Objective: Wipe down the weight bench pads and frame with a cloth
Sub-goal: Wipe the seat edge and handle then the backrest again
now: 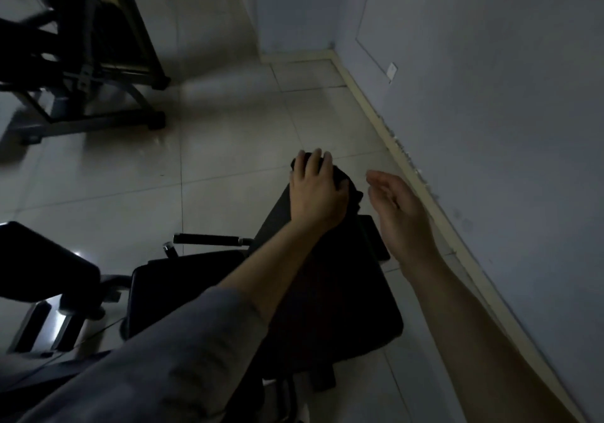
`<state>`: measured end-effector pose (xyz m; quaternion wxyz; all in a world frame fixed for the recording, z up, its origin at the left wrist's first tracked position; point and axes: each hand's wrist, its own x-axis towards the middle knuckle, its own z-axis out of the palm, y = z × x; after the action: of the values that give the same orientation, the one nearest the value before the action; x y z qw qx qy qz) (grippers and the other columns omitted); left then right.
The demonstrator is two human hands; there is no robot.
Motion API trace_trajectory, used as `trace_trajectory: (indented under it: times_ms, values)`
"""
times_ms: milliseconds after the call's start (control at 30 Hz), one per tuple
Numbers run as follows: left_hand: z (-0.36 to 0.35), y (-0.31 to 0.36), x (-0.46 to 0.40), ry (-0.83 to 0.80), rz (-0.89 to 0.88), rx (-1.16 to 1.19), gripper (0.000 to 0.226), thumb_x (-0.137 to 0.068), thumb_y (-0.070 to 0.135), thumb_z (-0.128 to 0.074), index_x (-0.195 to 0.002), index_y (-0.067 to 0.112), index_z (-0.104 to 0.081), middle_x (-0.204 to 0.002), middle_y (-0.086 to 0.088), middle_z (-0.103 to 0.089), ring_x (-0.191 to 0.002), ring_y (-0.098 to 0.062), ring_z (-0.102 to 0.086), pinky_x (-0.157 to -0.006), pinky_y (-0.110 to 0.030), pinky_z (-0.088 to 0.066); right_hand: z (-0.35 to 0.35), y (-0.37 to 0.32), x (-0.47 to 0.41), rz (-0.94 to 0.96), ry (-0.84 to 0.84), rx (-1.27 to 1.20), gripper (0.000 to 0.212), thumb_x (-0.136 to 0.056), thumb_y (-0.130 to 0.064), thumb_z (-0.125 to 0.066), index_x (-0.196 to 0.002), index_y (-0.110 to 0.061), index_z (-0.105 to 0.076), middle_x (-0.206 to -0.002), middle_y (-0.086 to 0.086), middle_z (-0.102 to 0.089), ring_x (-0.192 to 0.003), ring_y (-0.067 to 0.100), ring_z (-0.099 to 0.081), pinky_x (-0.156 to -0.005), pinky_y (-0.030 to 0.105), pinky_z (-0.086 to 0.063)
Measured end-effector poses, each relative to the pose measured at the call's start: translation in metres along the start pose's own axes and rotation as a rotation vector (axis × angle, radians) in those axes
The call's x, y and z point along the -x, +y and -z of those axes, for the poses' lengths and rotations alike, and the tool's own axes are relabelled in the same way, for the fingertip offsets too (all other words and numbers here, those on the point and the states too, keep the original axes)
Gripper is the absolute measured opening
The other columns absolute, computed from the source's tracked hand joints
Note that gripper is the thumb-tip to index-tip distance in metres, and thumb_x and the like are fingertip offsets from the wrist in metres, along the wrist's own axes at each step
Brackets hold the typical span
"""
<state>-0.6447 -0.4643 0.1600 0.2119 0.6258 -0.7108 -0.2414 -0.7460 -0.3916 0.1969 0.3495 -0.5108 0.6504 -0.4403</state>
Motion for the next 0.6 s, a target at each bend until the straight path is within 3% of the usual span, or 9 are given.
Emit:
trace_trajectory:
  times_ms: [100,133,200,233,300,367,433,500,600]
  values:
    - [0.009,-0.005,-0.006,-0.071,0.006,0.099,0.052,-0.099,0.035,-0.025,-0.143,0.009,-0.031,-0.156,-0.006,-0.021,-0.146,-0.024,-0.002,-0.119,-0.038,-0.002,0.004,-0.008,0.015,0.11,-0.008,0.182,0.032,-0.099,-0.018,-0.04,-0.127,-0.022,-0.054,-0.127,-0.008,-0.055,-0.111,0.001,-0.049,-0.087,0.006,-0.037]
    - [0.012,-0.01,-0.002,-0.128,0.0,0.241,0.052,-0.099,0.035,-0.02,-0.142,0.008,-0.034,-0.155,-0.006,-0.024,-0.145,-0.021,-0.007,-0.119,-0.038,-0.004,-0.001,-0.01,0.018,0.122,-0.037,0.189,0.034,-0.099,-0.018,-0.039,-0.13,-0.023,-0.05,-0.132,-0.007,-0.053,-0.116,0.003,-0.048,-0.093,0.012,-0.04]
    - [0.023,-0.017,0.013,-0.222,0.1,0.697,0.056,-0.096,0.046,-0.029,-0.143,0.016,-0.035,-0.153,-0.001,-0.029,-0.143,-0.015,-0.021,-0.119,-0.039,-0.015,-0.017,-0.015,0.015,0.114,-0.138,0.203,0.042,-0.099,-0.019,-0.038,-0.14,-0.025,-0.037,-0.144,-0.004,-0.043,-0.13,0.012,-0.042,-0.107,0.028,-0.038]
    - [0.028,-0.021,0.022,-0.231,0.163,0.909,0.059,-0.094,0.053,-0.035,-0.143,0.021,-0.035,-0.15,0.004,-0.035,-0.138,-0.013,-0.031,-0.117,-0.038,-0.023,-0.027,-0.016,0.011,0.112,-0.199,0.283,0.048,-0.098,-0.018,-0.038,-0.145,-0.025,-0.03,-0.149,-0.001,-0.035,-0.135,0.016,-0.035,-0.11,0.032,-0.034]
    - [0.036,-0.026,0.043,-0.176,0.241,1.127,0.05,-0.097,0.045,-0.037,-0.144,0.029,-0.031,-0.136,0.013,-0.043,-0.123,-0.006,-0.044,-0.104,-0.029,-0.038,-0.047,-0.015,0.0,0.108,-0.284,0.591,0.06,-0.096,-0.018,-0.042,-0.15,-0.023,-0.015,-0.157,0.006,-0.016,-0.143,0.026,-0.018,-0.115,0.039,-0.024]
    - [0.038,-0.036,0.057,-0.066,0.299,1.201,0.045,-0.099,0.034,-0.037,-0.144,0.032,-0.029,-0.132,0.012,-0.041,-0.117,-0.007,-0.045,-0.087,-0.02,-0.043,-0.061,-0.01,-0.016,0.121,-0.291,0.857,0.068,-0.096,-0.025,-0.045,-0.151,-0.023,-0.005,-0.158,0.013,-0.002,-0.144,0.035,-0.006,-0.117,0.046,-0.016]
    - [0.038,-0.05,0.068,0.029,0.381,1.225,0.043,-0.099,0.031,-0.039,-0.142,0.03,-0.032,-0.141,0.009,-0.038,-0.124,-0.012,-0.041,-0.089,-0.023,-0.042,-0.073,-0.006,-0.036,0.144,-0.276,0.961,0.072,-0.094,-0.032,-0.048,-0.15,-0.021,-0.005,-0.157,0.018,-0.004,-0.143,0.039,-0.007,-0.116,0.049,-0.015]
    - [0.036,-0.057,0.079,0.026,0.46,1.227,0.041,-0.099,0.032,-0.04,-0.139,0.03,-0.036,-0.138,0.007,-0.042,-0.13,-0.017,-0.04,-0.099,-0.032,-0.039,-0.079,-0.008,-0.056,0.153,-0.297,0.967,0.072,-0.092,-0.033,-0.05,-0.149,-0.018,-0.01,-0.155,0.019,-0.011,-0.141,0.04,-0.011,-0.116,0.049,-0.015]
    - [0.026,-0.055,0.098,-0.107,0.547,1.185,0.041,-0.098,0.046,-0.035,-0.136,0.033,-0.039,-0.12,0.011,-0.048,-0.117,-0.015,-0.048,-0.088,-0.035,-0.042,-0.077,-0.008,-0.058,0.183,-0.327,0.906,0.067,-0.094,-0.031,-0.048,-0.149,-0.016,-0.014,-0.156,0.016,-0.011,-0.142,0.038,-0.009,-0.117,0.047,-0.013]
